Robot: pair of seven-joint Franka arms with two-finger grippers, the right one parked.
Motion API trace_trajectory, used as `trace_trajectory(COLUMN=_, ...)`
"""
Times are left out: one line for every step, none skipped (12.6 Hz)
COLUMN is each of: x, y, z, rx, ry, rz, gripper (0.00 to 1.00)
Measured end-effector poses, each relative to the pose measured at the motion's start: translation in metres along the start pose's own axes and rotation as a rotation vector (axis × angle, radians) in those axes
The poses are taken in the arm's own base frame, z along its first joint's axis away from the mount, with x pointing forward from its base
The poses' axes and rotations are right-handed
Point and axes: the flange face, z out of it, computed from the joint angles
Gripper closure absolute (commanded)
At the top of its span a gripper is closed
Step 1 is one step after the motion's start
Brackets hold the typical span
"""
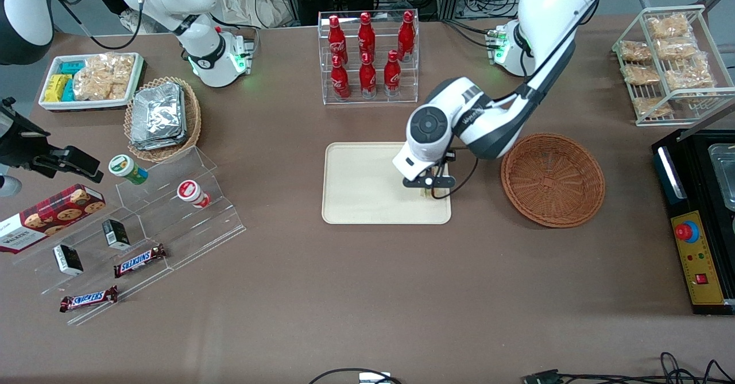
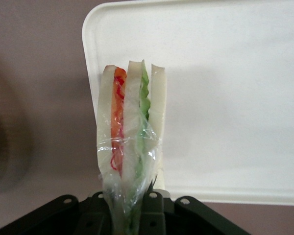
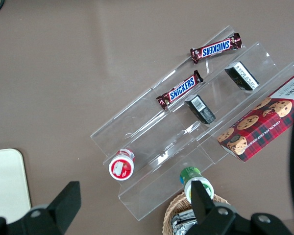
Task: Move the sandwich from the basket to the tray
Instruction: 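Lower the sandwich onto the tray and open the left gripper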
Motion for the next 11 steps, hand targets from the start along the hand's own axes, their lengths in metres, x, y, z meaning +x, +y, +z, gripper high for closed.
trace_trajectory(x=0.003, y=-0.002, z=0.012, rx=-0.015, ry=0.001, rz=-0.006, gripper=1.00)
trace_trajectory(x=0.006, y=-0.003, z=0.023, rx=-0.029, ry=0.000, rz=-0.010, gripper=1.00)
trace_trajectory(x=0.007, y=-0.002, z=0.030, rx=-0.043, ry=0.000, rz=-0.012, gripper=1.00)
trace_trajectory(x=0.008, y=0.000, z=0.036, rx=-0.053, ry=-0.001, rz=-0.013, gripper=1.00)
trace_trajectory(x=0.009, y=0.000, z=0.040, rx=-0.058, ry=-0.005, rz=-0.015, gripper=0.96)
trace_trajectory(x=0.011, y=-0.001, z=0.044, rx=-0.058, ry=-0.010, rz=-0.019, gripper=0.38)
trace_trajectory(x=0.013, y=-0.003, z=0.047, rx=-0.060, ry=-0.012, rz=-0.024, gripper=0.00)
trace_trajectory(x=0.014, y=-0.004, z=0.049, rx=-0.060, ry=-0.013, rz=-0.027, gripper=0.00)
trace_trajectory(x=0.015, y=-0.005, z=0.049, rx=-0.060, ry=-0.014, rz=-0.028, gripper=0.00)
trace_trajectory(x=0.015, y=-0.005, z=0.049, rx=-0.060, ry=-0.013, rz=-0.029, gripper=0.00)
trace_trajectory(x=0.015, y=-0.005, z=0.049, rx=-0.060, ry=-0.013, rz=-0.029, gripper=0.00)
